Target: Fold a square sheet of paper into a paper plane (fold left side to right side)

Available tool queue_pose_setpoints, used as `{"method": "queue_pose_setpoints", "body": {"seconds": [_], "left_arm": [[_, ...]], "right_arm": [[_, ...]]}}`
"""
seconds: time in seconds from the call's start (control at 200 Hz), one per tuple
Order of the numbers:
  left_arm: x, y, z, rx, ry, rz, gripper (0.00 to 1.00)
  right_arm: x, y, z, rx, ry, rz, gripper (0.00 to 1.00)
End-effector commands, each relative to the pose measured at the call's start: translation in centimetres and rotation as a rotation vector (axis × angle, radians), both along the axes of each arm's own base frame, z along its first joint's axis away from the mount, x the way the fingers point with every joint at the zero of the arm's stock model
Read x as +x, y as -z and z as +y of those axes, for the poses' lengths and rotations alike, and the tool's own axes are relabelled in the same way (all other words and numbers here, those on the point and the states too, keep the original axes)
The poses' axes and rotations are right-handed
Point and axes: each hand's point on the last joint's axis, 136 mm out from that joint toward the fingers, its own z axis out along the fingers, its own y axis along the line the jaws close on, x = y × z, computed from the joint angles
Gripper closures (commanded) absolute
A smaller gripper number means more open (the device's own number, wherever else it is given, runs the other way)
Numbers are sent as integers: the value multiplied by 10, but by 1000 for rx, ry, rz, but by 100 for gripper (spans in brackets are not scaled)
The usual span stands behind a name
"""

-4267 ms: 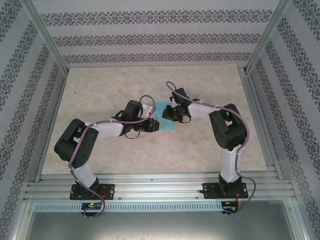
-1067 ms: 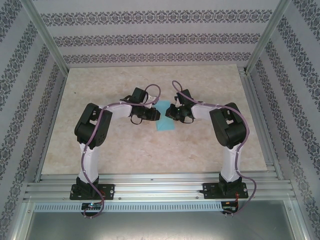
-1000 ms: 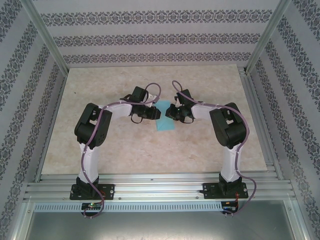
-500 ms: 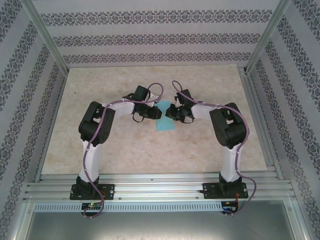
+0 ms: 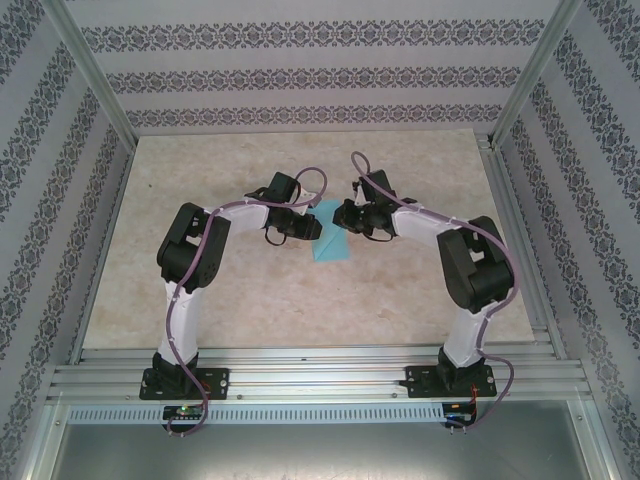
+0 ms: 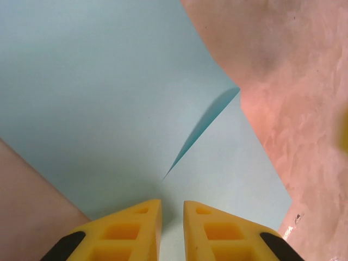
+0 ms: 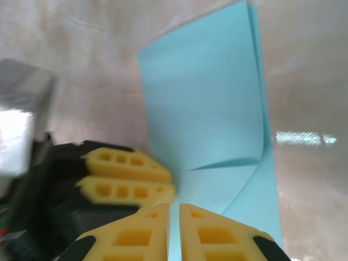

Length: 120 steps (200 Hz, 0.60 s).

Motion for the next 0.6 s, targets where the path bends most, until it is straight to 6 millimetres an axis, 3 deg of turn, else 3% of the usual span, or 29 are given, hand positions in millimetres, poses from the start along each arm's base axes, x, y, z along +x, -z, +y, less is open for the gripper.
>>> {"method": "queue_pose_setpoints", "body": {"seconds": [0.0, 0.19, 0.594], "left_arm": [[-12, 31, 13, 73, 4, 45, 83], [-12, 32, 14, 77, 3, 46, 83], [-11, 32, 11, 81, 6, 47, 84]], "right_arm": [[-18, -10, 8, 58, 5, -29, 90], [-45, 11, 31, 105, -1, -13, 94], [-58, 44, 59, 94, -47, 37, 95]]}}
